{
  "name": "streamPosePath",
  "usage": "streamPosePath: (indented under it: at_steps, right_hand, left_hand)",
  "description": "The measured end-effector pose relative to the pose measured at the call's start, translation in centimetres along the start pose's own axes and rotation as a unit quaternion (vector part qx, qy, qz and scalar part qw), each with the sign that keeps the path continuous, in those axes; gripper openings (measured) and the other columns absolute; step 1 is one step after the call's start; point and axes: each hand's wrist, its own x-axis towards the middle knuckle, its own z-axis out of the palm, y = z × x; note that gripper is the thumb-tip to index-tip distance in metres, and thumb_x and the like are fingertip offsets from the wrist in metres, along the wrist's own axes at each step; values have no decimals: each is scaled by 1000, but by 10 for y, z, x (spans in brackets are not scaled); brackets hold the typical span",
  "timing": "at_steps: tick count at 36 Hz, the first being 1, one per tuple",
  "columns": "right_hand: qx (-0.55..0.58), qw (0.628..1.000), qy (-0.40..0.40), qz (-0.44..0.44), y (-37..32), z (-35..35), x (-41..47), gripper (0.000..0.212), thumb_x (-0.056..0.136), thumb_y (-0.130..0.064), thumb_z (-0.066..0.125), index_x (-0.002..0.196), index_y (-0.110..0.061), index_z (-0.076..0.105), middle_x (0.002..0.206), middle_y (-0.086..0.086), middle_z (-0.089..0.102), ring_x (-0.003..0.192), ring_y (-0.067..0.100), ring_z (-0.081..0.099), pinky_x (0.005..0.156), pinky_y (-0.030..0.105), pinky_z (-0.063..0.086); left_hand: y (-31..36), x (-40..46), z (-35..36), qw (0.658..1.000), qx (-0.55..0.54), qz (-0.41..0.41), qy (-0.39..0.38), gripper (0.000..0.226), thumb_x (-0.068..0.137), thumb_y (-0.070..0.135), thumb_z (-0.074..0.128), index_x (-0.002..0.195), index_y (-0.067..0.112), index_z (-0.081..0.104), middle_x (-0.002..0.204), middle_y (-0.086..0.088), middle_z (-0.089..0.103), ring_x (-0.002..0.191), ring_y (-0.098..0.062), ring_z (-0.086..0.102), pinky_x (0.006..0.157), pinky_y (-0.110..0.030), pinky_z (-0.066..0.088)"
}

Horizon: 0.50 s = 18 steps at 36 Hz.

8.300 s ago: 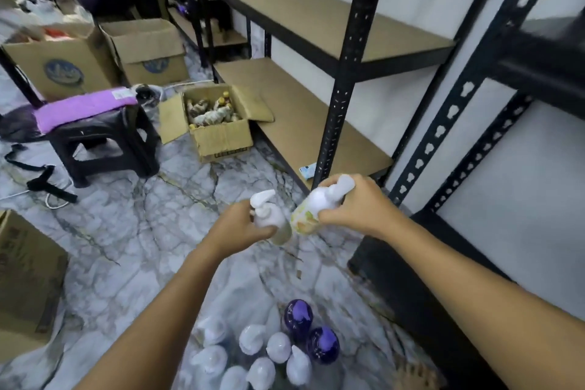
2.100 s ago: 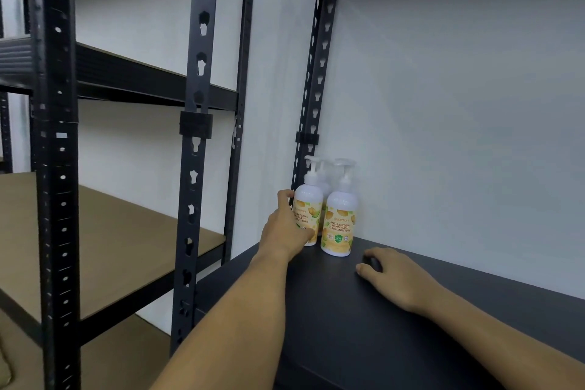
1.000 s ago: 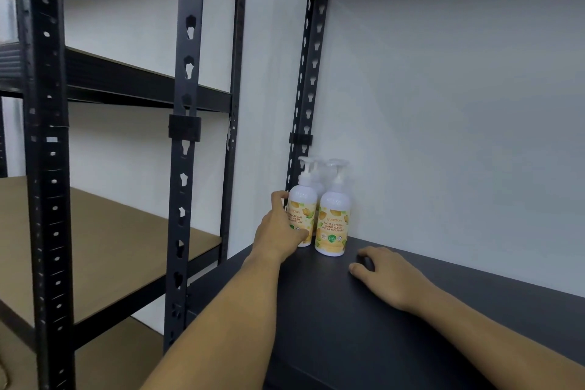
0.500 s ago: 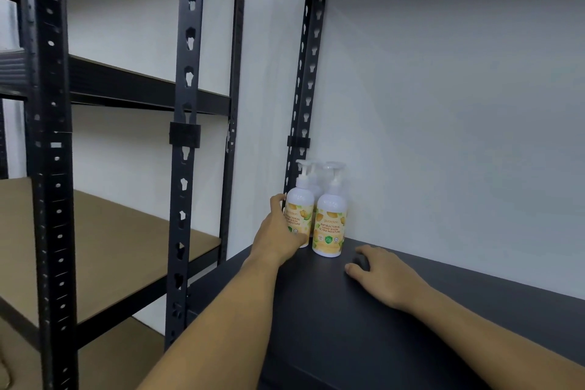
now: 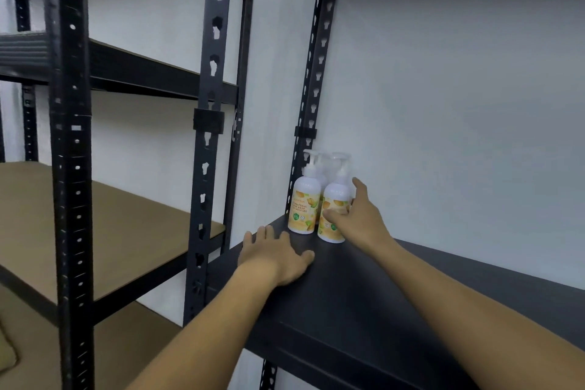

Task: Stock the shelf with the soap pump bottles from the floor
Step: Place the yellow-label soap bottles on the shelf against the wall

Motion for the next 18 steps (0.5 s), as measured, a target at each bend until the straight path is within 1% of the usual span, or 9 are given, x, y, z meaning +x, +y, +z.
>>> streamPosePath:
  at_steps: [3,6,11,15,18]
  right_hand:
    - [-14,1000,22,8,4,6,1,87,87,-12,68,156,-22,16,122,2,58,105,20,60,81,26,46]
    - [-39,999,20,6,10,9,2,86,86,-8,66,155,-22,17,118,-1,56,100,17,56,81,27,45]
    - [-63,998,24,2,20,14,2,87,85,-8,67,155,-24,18,116,-1,57,97,17,58,78,25,45]
    - [-80,996,29,-7,22,15,4,90,84,-11,71,155,-24,17,114,-2,58,100,18,61,83,29,50]
    - [-90,995,40,-20,22,17,4,86,83,-13,73,151,-24,22,112,-2,59,102,20,63,85,32,53]
  left_hand:
    - [-1,-2,0,1000,2,4,3,82,96,68,22,159,17,13,166,-12,4,154,-26,-4,123,-49,-4]
    - [-1,-1,1,1000,5,7,8,83,96,68,22,159,16,13,166,-14,5,153,-27,-2,123,-50,-2]
    - [-2,0,2,1000,6,9,12,83,96,68,23,159,15,13,166,-15,4,153,-28,-2,123,-50,-3]
    - [-2,1,3,1000,5,7,12,83,95,67,24,159,15,15,166,-15,7,153,-29,0,122,-51,-3]
    - [-2,2,4,1000,4,5,14,83,95,67,24,158,14,17,165,-16,9,153,-30,1,122,-51,-3]
